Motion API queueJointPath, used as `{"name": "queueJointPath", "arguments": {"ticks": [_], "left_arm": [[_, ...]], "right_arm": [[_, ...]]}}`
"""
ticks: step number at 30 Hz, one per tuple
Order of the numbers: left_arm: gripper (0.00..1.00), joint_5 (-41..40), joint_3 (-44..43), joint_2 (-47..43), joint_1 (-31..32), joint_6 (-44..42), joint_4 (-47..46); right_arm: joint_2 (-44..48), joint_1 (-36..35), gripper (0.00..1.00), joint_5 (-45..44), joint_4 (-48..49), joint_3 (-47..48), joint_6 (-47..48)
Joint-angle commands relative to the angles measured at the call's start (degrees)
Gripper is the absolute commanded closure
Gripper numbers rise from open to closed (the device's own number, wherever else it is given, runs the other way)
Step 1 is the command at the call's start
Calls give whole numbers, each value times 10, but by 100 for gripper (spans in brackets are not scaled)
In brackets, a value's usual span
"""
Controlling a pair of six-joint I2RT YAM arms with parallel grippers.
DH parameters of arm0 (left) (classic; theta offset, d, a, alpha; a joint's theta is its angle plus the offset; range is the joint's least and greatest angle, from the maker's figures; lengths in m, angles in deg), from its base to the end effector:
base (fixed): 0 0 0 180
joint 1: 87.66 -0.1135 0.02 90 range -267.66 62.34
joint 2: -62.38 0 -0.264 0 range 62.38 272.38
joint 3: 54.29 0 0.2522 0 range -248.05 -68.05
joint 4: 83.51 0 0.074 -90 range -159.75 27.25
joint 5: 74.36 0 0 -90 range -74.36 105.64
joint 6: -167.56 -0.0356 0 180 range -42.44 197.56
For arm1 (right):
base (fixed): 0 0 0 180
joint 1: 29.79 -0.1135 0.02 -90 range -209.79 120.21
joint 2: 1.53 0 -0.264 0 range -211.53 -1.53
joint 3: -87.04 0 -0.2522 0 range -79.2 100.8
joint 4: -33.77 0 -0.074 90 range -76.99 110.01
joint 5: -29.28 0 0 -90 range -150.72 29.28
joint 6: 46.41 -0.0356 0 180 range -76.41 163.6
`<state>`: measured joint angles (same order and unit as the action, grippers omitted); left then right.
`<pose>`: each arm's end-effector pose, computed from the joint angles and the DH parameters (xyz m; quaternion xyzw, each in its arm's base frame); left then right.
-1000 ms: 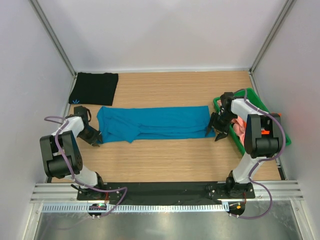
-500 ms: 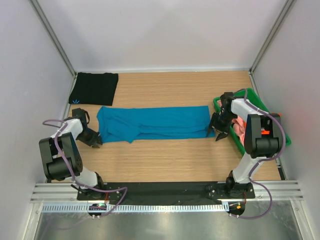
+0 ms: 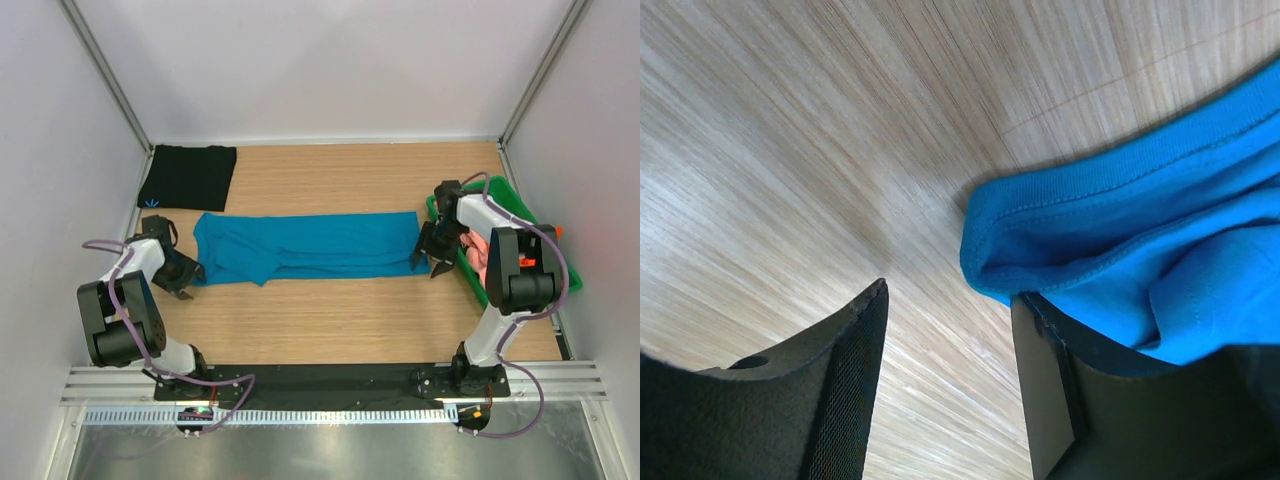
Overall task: Fold and stack the t-shirts
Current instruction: Fold the tshirt
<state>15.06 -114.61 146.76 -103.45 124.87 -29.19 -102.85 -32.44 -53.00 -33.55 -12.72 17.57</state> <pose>0.2371 0.0674 0.1661 -0.5210 0.8475 -0.0226 0.0988 0.3096 0.0191 0.1724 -0.2011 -0.9771 -0.0687 0.0032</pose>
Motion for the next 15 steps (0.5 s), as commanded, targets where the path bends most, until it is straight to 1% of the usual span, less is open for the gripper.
{"name": "queueJointPath", "arguments": {"ticks": [1, 3, 6, 9, 11, 12, 13, 14, 15], "left_arm": [[46, -7, -6, 23, -4, -13, -21], [47, -4, -4, 32, -4, -14, -33], [49, -1, -5, 38, -5, -13, -50], [53, -10, -14, 52, -5, -17, -62], [62, -18, -20, 67, -6, -30, -65], [69, -19, -25, 72, -7, -36, -69], [87, -17, -27, 76, -9, -41, -69], [97, -13, -27, 82, -17, -49, -69], [100, -12, -27, 81, -21, -50, -67]], "right_arm": [[-12, -24, 42, -29, 13, 25, -10], [-13, -35, 41, -47, 17, 28, -9], [-16, -40, 41, -52, 19, 31, -6], [-20, -44, 42, -58, 21, 34, -3], [-18, -47, 42, -61, 23, 31, -1], [-15, -48, 42, -63, 23, 32, 1], [-13, -48, 42, -65, 22, 31, 2], [-12, -50, 42, -67, 22, 31, 3], [-11, -49, 42, -70, 23, 30, 4]]}}
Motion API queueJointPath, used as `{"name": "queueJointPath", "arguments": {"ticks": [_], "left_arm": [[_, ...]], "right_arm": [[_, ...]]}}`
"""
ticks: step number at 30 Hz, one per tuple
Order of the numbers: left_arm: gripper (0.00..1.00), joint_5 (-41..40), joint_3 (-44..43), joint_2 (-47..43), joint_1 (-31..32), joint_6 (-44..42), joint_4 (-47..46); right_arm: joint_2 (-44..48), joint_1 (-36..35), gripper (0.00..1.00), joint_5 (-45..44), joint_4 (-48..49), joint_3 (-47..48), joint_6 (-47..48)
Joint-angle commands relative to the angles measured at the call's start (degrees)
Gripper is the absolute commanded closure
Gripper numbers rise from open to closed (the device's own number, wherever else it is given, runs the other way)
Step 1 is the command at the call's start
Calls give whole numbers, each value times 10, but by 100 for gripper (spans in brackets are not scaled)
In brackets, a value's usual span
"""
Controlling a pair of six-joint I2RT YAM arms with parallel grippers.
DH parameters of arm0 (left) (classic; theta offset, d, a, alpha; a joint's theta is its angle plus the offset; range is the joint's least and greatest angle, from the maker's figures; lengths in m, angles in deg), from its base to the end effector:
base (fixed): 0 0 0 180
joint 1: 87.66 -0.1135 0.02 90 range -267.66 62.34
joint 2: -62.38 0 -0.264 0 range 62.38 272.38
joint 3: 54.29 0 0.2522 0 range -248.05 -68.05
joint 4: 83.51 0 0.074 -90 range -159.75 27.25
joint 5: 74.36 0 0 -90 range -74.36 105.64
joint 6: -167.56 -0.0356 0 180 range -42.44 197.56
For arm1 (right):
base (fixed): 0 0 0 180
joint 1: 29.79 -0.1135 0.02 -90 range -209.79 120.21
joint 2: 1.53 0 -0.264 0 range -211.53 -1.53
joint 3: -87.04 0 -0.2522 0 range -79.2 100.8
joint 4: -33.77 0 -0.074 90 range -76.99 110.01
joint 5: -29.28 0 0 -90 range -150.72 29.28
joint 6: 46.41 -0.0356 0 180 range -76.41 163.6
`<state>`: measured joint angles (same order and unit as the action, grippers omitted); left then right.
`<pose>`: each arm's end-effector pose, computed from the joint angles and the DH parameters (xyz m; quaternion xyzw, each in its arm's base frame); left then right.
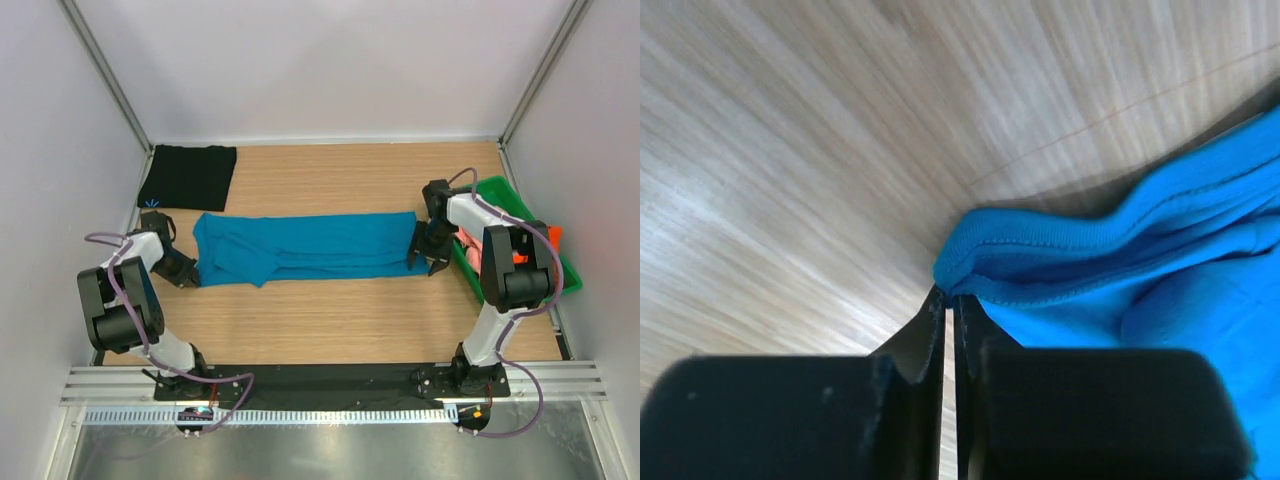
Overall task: Fold and stack the t-shirts
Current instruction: Fold the tshirt
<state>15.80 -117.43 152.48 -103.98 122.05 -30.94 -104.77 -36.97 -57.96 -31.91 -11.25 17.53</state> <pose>0.2545 0.0744 0.1554 -0.5039 0.8589 -0.0236 0.0882 0.3177 0.0417 0.1685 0.1633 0.9860 0.0300 0.0164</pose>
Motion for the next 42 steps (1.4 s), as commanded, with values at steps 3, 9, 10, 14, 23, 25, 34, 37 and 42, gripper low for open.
{"name": "queueJointPath", "arguments": {"ticks": [3, 9, 10, 14, 23, 25, 34, 37, 42], "left_arm": [[100, -16, 8, 6, -28, -32, -47], [100, -14, 8, -25, -29, -45, -22], [100, -14, 8, -26, -30, -46, -19], [100, -11, 6, -27, -30, -55, -17], [100, -55, 10, -63, -64, -56, 21], [100, -61, 10, -65, -70, -56, 27], [68, -47, 9, -91, -71, -55, 57], [59, -30, 14, -123, -71, -45, 71], [57, -4, 24, -157, -70, -38, 76]], "right_arm": [[15, -6, 42, -25, 8, 11, 8], [15, -13, 42, -25, 20, -4, 3], [11, -14, 43, -25, 21, -4, 1], [18, -26, 50, -25, 25, -22, -10], [95, -34, 91, -55, 40, -138, -48], [110, -35, 93, -58, 34, -150, -50], [166, -35, 57, -21, -18, -119, -14], [183, -38, 56, -15, -37, -95, -13], [161, -65, 57, 9, -1, -95, -30]]}}
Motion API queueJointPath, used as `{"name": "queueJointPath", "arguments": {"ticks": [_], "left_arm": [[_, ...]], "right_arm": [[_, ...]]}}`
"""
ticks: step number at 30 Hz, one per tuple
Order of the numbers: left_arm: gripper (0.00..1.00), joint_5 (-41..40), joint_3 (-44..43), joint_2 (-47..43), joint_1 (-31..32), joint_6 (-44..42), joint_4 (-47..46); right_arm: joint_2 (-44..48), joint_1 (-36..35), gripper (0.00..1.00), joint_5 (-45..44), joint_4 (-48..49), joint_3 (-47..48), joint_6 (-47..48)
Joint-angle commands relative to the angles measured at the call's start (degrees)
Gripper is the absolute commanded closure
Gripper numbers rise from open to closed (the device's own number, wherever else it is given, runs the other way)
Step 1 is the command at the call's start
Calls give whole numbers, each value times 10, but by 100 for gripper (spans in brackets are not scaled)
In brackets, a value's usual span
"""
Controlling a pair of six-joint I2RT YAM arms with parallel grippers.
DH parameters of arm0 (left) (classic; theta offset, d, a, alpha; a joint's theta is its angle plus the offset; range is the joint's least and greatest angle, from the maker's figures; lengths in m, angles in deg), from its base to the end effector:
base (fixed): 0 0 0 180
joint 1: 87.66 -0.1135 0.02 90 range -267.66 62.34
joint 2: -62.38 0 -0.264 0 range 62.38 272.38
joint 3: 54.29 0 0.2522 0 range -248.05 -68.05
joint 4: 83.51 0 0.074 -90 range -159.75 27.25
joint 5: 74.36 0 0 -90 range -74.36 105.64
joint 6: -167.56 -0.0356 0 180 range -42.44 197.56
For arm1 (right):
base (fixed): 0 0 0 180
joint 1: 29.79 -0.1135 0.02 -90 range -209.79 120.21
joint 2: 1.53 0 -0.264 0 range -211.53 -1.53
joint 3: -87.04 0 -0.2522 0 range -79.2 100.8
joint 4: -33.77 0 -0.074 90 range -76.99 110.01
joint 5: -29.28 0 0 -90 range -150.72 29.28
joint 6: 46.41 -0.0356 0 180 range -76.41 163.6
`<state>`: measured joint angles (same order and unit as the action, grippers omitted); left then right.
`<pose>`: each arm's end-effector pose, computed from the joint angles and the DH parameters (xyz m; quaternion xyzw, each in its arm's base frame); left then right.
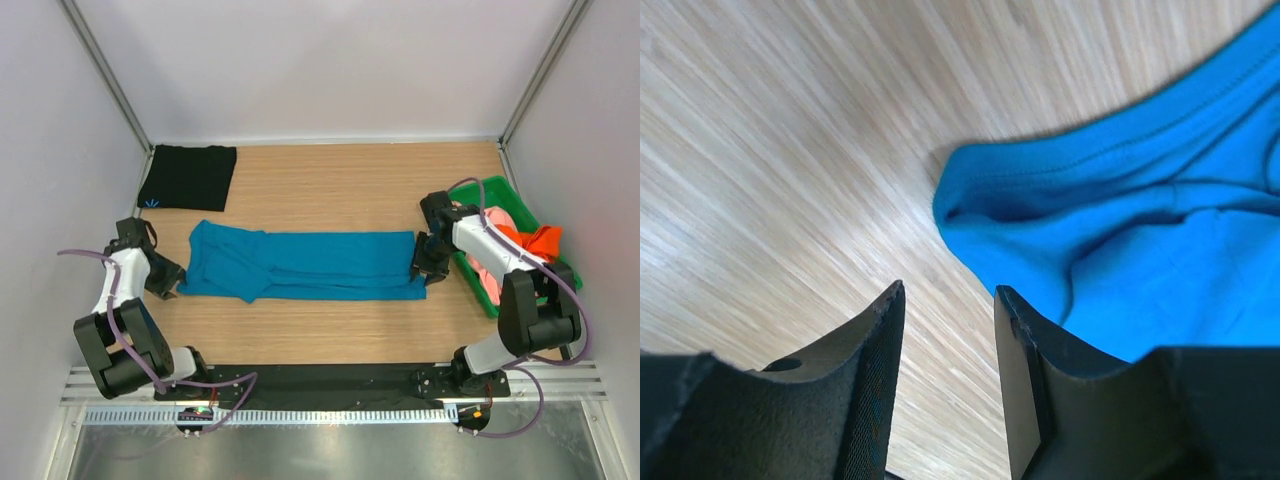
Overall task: Fold and stack the t-shirts
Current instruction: Fold the tshirt
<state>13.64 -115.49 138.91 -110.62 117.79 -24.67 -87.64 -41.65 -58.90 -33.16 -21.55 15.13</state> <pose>0.2128 0.0915 0.1981 -0.5209 0.8423 -0.0036 0.1387 0.2562 0.0550 0.2045 0.1428 0.9869 0.0400 0.0630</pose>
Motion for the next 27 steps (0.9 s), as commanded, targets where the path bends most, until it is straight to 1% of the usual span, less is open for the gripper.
{"name": "queueJointPath", "arguments": {"ticks": [1, 7, 11, 16, 17, 18, 22, 24, 27], "left_arm": [[57, 43, 3, -21, -2, -10, 5], [59, 104, -16, -20, 21, -49, -13], [61, 100, -29, -29, 50, -64, -13], [62, 101, -32, -24, 56, -71, -10], [61, 101, -34, -24, 57, -73, -9], [62, 102, -35, -24, 60, -75, -9], [61, 101, -43, -16, 74, -82, -10], [60, 105, -42, -13, 79, -85, -12], [58, 115, -35, -19, 86, -87, -18]], "right_arm": [[-20, -32, 57, 22, 26, 9, -9], [-77, -58, 58, 6, 59, 25, -6], [-103, -65, 59, -2, 67, 39, -5], [-129, -67, 58, -16, 72, 65, -11], [-136, -67, 58, -16, 72, 78, -13], [-142, -68, 58, -43, 70, 88, -14], [-186, -68, 56, -68, 62, 140, -18], [-216, -68, 56, -76, 62, 170, -12], [-231, -67, 55, -87, 35, 208, 0]]}}
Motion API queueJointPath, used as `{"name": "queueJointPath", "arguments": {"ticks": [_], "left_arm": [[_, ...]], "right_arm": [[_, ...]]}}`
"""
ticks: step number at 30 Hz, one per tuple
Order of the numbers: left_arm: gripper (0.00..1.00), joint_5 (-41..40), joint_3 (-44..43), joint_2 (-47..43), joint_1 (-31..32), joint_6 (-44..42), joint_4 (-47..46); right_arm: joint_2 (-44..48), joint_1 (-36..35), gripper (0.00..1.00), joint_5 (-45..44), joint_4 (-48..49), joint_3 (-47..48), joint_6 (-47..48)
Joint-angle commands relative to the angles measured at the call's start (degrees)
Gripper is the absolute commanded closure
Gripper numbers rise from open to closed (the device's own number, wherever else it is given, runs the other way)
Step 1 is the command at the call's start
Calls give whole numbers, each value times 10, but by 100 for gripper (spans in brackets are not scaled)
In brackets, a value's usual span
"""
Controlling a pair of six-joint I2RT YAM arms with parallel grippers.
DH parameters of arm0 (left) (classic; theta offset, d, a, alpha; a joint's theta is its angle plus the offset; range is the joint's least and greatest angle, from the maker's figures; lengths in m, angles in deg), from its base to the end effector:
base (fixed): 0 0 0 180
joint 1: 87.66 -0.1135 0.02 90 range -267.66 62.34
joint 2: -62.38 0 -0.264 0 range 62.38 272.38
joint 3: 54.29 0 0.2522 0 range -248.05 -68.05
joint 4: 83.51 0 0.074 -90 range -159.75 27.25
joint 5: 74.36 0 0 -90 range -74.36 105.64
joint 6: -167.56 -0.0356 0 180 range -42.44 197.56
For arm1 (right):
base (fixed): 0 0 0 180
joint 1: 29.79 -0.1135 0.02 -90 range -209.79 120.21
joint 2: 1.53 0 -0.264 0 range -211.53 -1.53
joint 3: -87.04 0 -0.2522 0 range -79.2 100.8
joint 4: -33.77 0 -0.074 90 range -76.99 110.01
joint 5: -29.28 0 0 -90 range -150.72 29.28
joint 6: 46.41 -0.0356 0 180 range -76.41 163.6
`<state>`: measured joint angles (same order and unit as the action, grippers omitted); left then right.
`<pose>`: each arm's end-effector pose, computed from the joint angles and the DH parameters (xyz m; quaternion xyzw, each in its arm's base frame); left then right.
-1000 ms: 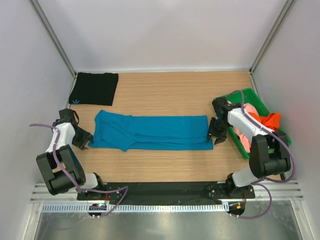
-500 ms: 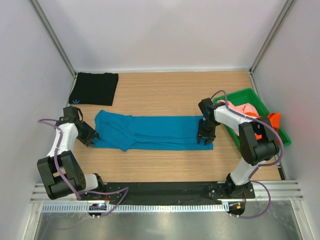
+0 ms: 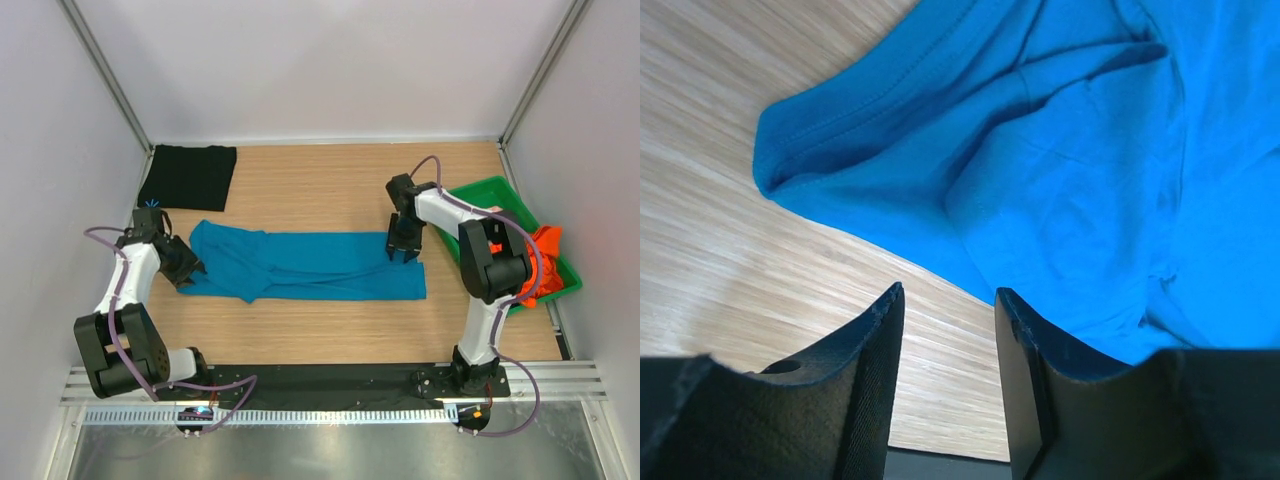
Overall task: Fold and stack the t-shirts
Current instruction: Fold the tshirt
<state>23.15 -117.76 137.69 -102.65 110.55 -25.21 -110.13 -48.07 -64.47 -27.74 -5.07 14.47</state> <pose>0.2302 0.0568 0.2143 -0.3893 0.9026 -0.0906 0.1599 0.3378 0.1091 0.1660 0.0964 0.9925 -0.0026 0.0752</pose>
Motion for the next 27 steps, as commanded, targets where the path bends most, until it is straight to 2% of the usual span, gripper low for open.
{"name": "queueJointPath", "arguments": {"ticks": [1, 2, 7, 10, 13, 20, 27], "left_arm": [[57, 25, -11, -9, 8, -14, -15], [53, 29, -8, -16, 13, -14, -17], [52, 54, 9, -18, 15, -6, -30], [47, 80, 12, -3, 17, -1, -38], [48, 108, 12, 19, 21, 7, -39], [47, 81, 19, 37, 22, 19, -62], [52, 59, -3, 96, 23, 12, -88]], "right_arm": [[1, -3, 55, -39, -27, 47, 8], [7, -3, 54, -46, -30, 47, 12], [66, -4, 52, -52, -60, 51, 36], [96, -9, 51, -25, -63, 46, 43], [113, -14, 50, 10, -55, 30, 32], [132, -23, 50, 50, -29, -17, 20], [142, -24, 50, 47, -32, -22, 34]]}}
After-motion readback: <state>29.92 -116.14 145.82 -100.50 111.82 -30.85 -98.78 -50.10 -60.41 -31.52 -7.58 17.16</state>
